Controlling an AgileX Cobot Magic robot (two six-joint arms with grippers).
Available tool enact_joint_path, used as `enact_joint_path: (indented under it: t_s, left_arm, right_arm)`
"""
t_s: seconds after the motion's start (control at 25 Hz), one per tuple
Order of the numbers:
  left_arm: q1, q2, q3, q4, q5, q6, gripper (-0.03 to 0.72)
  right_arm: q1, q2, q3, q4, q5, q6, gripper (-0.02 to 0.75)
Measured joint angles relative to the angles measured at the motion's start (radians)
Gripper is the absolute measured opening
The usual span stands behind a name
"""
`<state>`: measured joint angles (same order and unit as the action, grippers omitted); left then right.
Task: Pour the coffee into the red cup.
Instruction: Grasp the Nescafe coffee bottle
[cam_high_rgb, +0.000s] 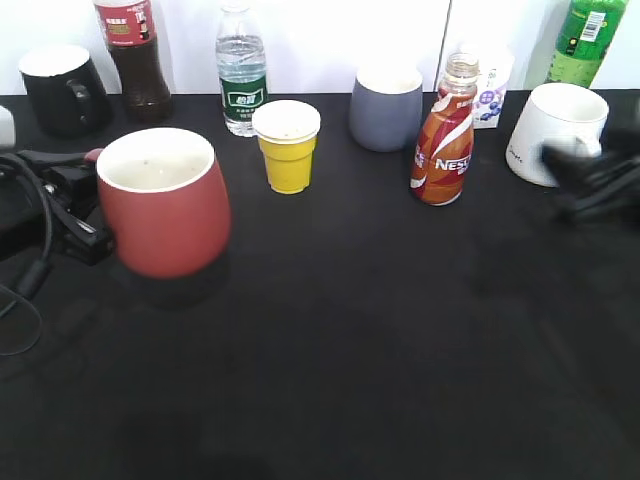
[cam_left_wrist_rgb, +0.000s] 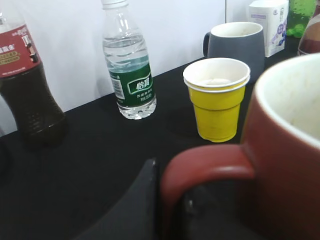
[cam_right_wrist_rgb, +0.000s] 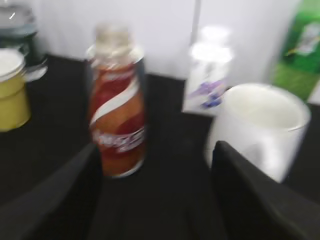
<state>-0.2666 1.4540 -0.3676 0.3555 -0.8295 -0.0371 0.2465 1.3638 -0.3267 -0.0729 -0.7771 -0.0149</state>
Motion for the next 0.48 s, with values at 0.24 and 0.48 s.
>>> enact_joint_path:
  t_s: [0.24, 0.48]
  left_arm:
    - [0.0, 0.0, 0.0, 0.0, -0.001, 0.0, 0.046]
    - [0.0, 0.0, 0.0, 0.0, -0.001, 0.0, 0.046]
  right_arm:
    - [0.043, 0.123, -0.002, 0.012, -0.091, -0.008, 0.537]
    - [0.043, 0.346, -0.011, -0.038, -0.371, 0.015, 0.634]
